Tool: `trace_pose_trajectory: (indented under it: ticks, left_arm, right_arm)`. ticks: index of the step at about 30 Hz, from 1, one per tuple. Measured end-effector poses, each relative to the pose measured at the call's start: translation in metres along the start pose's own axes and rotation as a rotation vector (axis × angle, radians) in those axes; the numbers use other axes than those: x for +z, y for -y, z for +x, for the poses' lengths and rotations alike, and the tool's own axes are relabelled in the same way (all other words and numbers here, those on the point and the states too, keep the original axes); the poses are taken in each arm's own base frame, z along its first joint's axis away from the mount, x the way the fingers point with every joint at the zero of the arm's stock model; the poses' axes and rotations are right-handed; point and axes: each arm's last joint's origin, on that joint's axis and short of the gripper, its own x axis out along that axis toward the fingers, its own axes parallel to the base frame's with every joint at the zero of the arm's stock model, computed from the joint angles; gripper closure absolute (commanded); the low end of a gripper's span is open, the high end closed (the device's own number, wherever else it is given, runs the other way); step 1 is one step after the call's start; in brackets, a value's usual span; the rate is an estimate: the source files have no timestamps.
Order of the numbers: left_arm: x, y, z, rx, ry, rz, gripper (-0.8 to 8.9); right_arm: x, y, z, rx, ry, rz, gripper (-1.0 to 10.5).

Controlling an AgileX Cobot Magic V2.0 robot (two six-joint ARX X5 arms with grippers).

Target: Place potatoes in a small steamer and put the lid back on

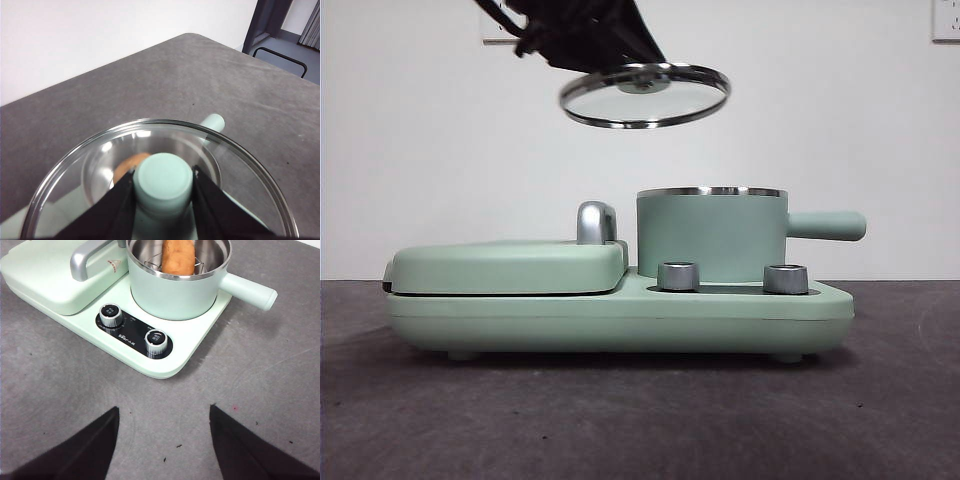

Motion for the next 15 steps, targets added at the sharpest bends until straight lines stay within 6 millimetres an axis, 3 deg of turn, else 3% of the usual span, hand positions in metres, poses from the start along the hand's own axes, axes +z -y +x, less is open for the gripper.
trace_pose_trajectory:
  ticks: [6, 15]
  left_arm:
    - [0.006, -0.003, 0.03, -0.01, 0.022, 0.03, 7.98]
    - [0.003, -0.01, 0.06, -0.01, 0.052, 0.046, 7.98]
  right_arm:
    - [0.0, 0.0, 0.0, -0.009, -0.001, 0.0, 6.6]
    - [0.0, 0.001, 0.0, -0.03, -0.004, 0.0, 6.6]
